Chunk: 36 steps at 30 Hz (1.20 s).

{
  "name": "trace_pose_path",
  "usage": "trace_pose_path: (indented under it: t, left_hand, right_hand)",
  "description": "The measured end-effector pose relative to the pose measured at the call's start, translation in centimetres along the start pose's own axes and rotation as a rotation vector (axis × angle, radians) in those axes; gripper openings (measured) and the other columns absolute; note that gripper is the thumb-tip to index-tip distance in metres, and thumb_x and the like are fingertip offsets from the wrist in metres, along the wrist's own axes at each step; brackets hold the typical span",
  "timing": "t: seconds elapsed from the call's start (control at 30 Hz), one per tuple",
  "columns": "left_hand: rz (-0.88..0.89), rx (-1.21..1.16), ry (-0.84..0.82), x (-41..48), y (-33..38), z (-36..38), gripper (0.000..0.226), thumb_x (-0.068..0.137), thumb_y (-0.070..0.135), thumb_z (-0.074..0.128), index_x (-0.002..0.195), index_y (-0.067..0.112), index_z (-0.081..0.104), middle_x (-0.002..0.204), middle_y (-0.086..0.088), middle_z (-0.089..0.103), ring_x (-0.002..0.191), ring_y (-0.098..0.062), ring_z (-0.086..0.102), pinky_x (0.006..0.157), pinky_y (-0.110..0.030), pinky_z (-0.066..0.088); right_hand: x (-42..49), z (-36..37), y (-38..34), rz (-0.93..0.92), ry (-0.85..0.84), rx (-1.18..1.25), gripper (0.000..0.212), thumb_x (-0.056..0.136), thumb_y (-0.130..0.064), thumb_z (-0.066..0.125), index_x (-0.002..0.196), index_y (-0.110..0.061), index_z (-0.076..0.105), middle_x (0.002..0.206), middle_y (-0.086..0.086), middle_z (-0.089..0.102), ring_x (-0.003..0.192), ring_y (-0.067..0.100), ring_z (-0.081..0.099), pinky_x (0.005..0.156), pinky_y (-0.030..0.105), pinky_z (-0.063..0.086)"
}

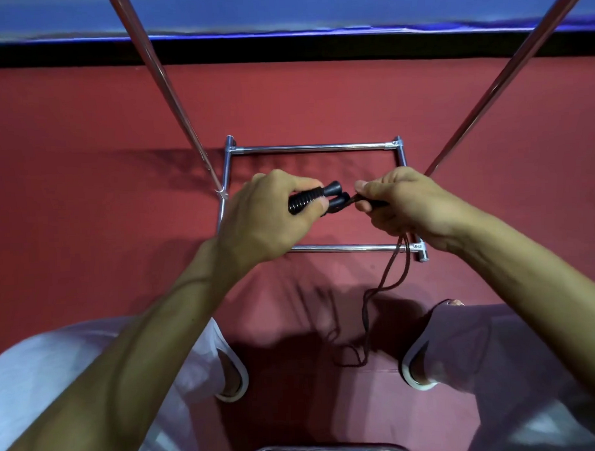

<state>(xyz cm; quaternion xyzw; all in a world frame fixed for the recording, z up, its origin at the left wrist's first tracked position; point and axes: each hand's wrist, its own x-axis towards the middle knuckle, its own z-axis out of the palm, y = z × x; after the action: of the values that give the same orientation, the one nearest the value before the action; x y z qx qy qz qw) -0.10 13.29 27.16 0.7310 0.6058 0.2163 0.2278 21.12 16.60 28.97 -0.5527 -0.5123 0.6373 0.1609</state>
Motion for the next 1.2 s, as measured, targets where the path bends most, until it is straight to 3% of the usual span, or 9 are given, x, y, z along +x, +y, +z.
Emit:
trace_pose_path:
  t: [0.2, 0.37, 0.43, 0.53, 0.67, 0.77, 0.93, 1.07, 1.2]
  left_hand:
    - [-0.040, 0.155, -0.068, -0.1, 1.3, 1.0, 0.046, 0.065, 0.078, 0.070, 0.092, 0.041, 0.073, 0.065, 0.006, 0.063, 0.068, -0.020, 0.061, 0.063, -0.033, 0.052]
    - [-0.098, 0.107, -0.118, 0.2, 1.2, 0.0, 0.042, 0.063, 0.083, 0.068, 0.091, 0.052, 0.076, 0.063, 0.005, 0.064, 0.066, -0.017, 0.062, 0.064, -0.032, 0.054]
    - [-0.129, 0.137, -0.100, 0.3, 1.3, -0.2, 0.047, 0.061, 0.084, 0.070, 0.077, 0.039, 0.076, 0.057, 0.000, 0.057, 0.060, -0.020, 0.057, 0.057, -0.031, 0.048]
    - [-0.198, 0.142, -0.035, 0.4, 1.2, -0.4, 0.076, 0.058, 0.086, 0.071, 0.050, 0.013, 0.052, 0.041, -0.003, 0.038, 0.048, -0.025, 0.043, 0.046, -0.032, 0.031]
    - [-0.193, 0.136, -0.136, 0.1, 1.1, -0.7, 0.079, 0.059, 0.085, 0.070, 0.049, 0.010, 0.046, 0.036, 0.001, 0.035, 0.043, -0.022, 0.039, 0.045, -0.030, 0.028]
    - [-0.166, 0.153, -0.241, 0.1, 0.9, -0.9, 0.084, 0.055, 0.089, 0.062, 0.055, 0.006, 0.049, 0.039, 0.002, 0.035, 0.045, -0.023, 0.038, 0.046, -0.030, 0.032]
    - [-0.204, -0.259, -0.551, -0.3, 0.9, -1.3, 0.074, 0.071, 0.068, 0.079, 0.055, -0.001, 0.058, 0.043, -0.007, 0.044, 0.039, -0.021, 0.035, 0.046, -0.031, 0.029]
    - [-0.212, -0.413, -0.669, -0.3, 1.2, -2.2, 0.066, 0.083, 0.058, 0.075, 0.061, -0.003, 0.060, 0.044, -0.012, 0.043, 0.036, -0.019, 0.033, 0.042, -0.023, 0.027]
    - [-0.183, -0.482, -0.729, -0.2, 1.6, -2.8, 0.062, 0.080, 0.063, 0.074, 0.059, 0.006, 0.061, 0.042, -0.009, 0.042, 0.035, -0.018, 0.031, 0.042, -0.022, 0.027]
  right_hand:
    - [0.1, 0.9, 0.4, 0.037, -0.123, 0.052, 0.043, 0.108, -0.022, 0.046, 0.067, -0.008, 0.055, 0.046, -0.004, 0.024, 0.043, 0.010, 0.017, 0.043, 0.024, 0.012]
    - [-0.2, 0.9, 0.6, -0.038, -0.229, 0.041, 0.044, 0.105, -0.019, 0.050, 0.064, -0.006, 0.059, 0.042, 0.002, 0.032, 0.038, 0.013, 0.022, 0.039, 0.021, 0.024]
    - [-0.5, 0.5, 0.3, -0.066, -0.242, 0.035, 0.042, 0.105, -0.019, 0.050, 0.067, -0.005, 0.059, 0.043, 0.003, 0.032, 0.039, 0.014, 0.023, 0.039, 0.020, 0.027]
    - [-0.9, 0.2, -0.3, -0.127, -0.225, 0.048, 0.039, 0.104, -0.020, 0.051, 0.070, -0.002, 0.057, 0.043, 0.004, 0.033, 0.037, 0.015, 0.024, 0.038, 0.018, 0.028]
    - [-1.1, -0.4, -0.5, -0.200, -0.269, -0.125, 0.034, 0.098, -0.019, 0.063, 0.070, 0.000, 0.061, 0.044, 0.008, 0.039, 0.039, 0.015, 0.030, 0.042, 0.022, 0.029]
    - [-1.2, -1.1, -0.3, -0.325, -0.235, -0.393, 0.016, 0.086, -0.012, 0.080, 0.076, -0.003, 0.071, 0.061, 0.008, 0.062, 0.054, 0.019, 0.047, 0.054, 0.036, 0.037]
    - [-1.7, -1.6, -0.8, -0.509, -0.130, -0.439, 0.011, 0.079, 0.001, 0.084, 0.082, -0.005, 0.075, 0.072, 0.004, 0.074, 0.061, 0.014, 0.069, 0.059, 0.028, 0.052]
    - [-2.0, -2.6, -1.5, -0.656, -0.096, -0.419, 0.019, 0.073, -0.017, 0.090, 0.086, -0.007, 0.081, 0.086, 0.008, 0.075, 0.078, 0.031, 0.071, 0.072, 0.054, 0.055]
    - [-2.3, -3.7, -1.8, -0.685, -0.157, -0.431, 0.018, 0.080, -0.019, 0.085, 0.095, -0.010, 0.082, 0.083, 0.008, 0.076, 0.074, 0.041, 0.066, 0.066, 0.058, 0.051]
